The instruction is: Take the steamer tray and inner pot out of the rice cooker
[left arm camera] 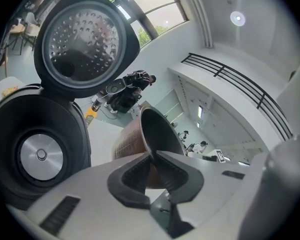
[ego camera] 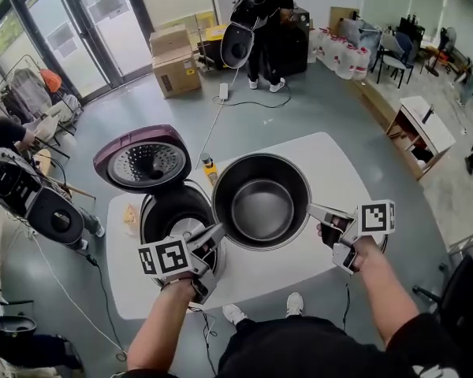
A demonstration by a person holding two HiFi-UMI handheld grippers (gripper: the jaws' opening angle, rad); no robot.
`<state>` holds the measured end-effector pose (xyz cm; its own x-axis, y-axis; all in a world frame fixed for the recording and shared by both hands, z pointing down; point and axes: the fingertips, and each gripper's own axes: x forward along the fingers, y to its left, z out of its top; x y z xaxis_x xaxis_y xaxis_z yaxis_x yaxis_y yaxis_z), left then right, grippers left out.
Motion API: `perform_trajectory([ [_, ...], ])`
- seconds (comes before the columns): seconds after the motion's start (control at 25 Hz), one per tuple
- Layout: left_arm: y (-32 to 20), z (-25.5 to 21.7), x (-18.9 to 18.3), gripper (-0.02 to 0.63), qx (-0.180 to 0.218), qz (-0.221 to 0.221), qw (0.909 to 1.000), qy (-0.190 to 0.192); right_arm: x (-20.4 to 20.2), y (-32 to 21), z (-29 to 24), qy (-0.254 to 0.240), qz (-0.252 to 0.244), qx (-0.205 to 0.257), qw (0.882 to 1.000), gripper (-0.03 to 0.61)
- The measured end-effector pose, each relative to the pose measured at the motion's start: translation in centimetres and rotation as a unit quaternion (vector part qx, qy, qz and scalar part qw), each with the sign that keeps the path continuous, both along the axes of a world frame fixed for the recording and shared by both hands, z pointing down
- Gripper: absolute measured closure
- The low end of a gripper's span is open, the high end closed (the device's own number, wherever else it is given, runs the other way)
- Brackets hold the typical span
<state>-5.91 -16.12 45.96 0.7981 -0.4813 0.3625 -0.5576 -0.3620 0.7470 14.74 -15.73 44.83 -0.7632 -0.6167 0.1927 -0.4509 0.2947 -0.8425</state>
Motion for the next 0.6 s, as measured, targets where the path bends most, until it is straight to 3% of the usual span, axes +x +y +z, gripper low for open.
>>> perform_trajectory([
  [0.32,1.0,2.6,4.4,0.577,-0.019,-0.008,0.9998,0.0,4.1,0.7,2.8,-0.003,-0.014,-0.006,1.0,0.557],
  [0.48,1.5,5.0,5.1,0.578,-0.036,-0.023,0.9991,-0.002,4.7,1.3,5.3,-0.011,-0.016,-0.035,0.999,0.557],
  [0.6,2.5,7.1,5.7,0.58,-0.056,-0.03,0.998,-0.002,6.0,1.9,7.9,0.013,-0.009,-0.065,0.998,0.558],
])
